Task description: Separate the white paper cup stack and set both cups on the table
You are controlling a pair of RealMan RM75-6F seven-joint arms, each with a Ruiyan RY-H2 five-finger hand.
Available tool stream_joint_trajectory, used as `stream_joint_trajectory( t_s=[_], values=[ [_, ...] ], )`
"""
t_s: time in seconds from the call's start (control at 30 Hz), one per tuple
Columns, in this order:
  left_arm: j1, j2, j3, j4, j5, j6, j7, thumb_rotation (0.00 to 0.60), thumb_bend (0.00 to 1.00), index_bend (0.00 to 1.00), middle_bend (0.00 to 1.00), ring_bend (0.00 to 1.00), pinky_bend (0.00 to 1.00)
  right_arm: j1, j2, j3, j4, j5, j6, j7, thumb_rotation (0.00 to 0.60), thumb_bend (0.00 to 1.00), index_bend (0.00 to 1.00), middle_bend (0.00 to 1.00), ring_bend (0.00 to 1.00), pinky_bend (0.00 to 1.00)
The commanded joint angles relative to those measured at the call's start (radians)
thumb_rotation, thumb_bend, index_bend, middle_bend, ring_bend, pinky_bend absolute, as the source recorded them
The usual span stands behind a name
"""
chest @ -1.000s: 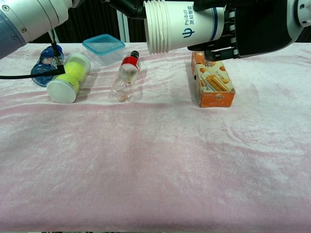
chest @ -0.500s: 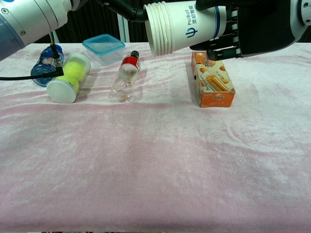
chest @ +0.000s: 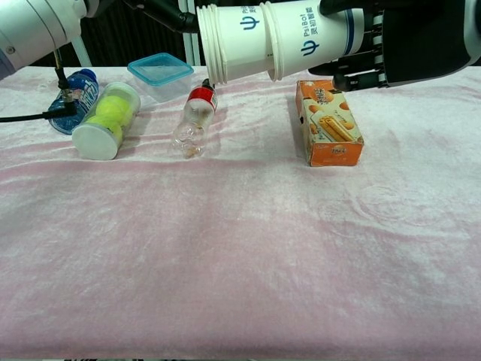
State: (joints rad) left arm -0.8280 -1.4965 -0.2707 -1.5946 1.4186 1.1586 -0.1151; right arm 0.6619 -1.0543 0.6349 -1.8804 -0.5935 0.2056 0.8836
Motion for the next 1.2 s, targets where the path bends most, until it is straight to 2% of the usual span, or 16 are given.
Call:
stream_joint_trajectory(
  t_s=[0.03,0.33,0.5,0.6,0.73,1.0,1.1,1.2],
  values=[
    [0.009,0.009,0.004,-0.001,0.007,0.009,-0.015,0.600,0.73,0.74,0.27,0.00,0.05,-0.010,0.003,0.004,0.004,-0.003,-0.003,0.000,0.600,0.38,0.62,0.49,0.59,0.55],
    [0.066,0.080,0.045,-0.019,0.044,0.045,-0.069,0.600,0.73,0.74,0.27,0.00,0.05,-0.048,0.014,0.000,0.036,-0.042,0.000,-0.029,0.600,0.38,0.63,0.49,0.59,0.55],
    [0.097,0.155,0.065,-0.045,0.033,0.036,-0.035,0.600,0.73,0.74,0.27,0.00,0.05,-0.055,0.019,-0.049,0.048,-0.118,0.082,-0.121,0.600,0.39,0.63,0.49,0.59,0.55],
    [0.105,0.203,0.076,-0.062,0.008,0.006,0.019,0.600,0.72,0.74,0.27,0.00,0.05,-0.051,0.025,-0.098,0.052,-0.166,0.147,-0.199,0.600,0.39,0.63,0.49,0.59,0.55],
    [0.100,0.291,0.086,-0.132,-0.070,-0.090,0.083,0.600,0.72,0.73,0.25,0.00,0.04,-0.039,0.035,-0.170,0.043,-0.200,0.227,-0.302,0.600,0.40,0.63,0.49,0.58,0.55],
    [0.084,0.463,0.119,-0.274,-0.289,-0.254,0.254,0.600,0.72,0.72,0.24,0.00,0.02,0.020,0.078,-0.297,0.034,-0.221,0.292,-0.497,0.600,0.40,0.63,0.49,0.58,0.55],
    [0.090,0.523,0.143,-0.317,-0.393,-0.306,0.266,0.600,0.72,0.72,0.24,0.00,0.00,0.025,0.064,-0.368,0.028,-0.268,0.390,-0.636,0.600,0.40,0.63,0.49,0.58,0.55],
    [0.088,0.571,0.173,-0.330,-0.473,-0.340,0.300,0.600,0.72,0.72,0.24,0.00,0.00,0.012,0.009,-0.440,0.023,-0.311,0.558,-0.813,0.600,0.41,0.64,0.49,0.57,0.55]
  ],
)
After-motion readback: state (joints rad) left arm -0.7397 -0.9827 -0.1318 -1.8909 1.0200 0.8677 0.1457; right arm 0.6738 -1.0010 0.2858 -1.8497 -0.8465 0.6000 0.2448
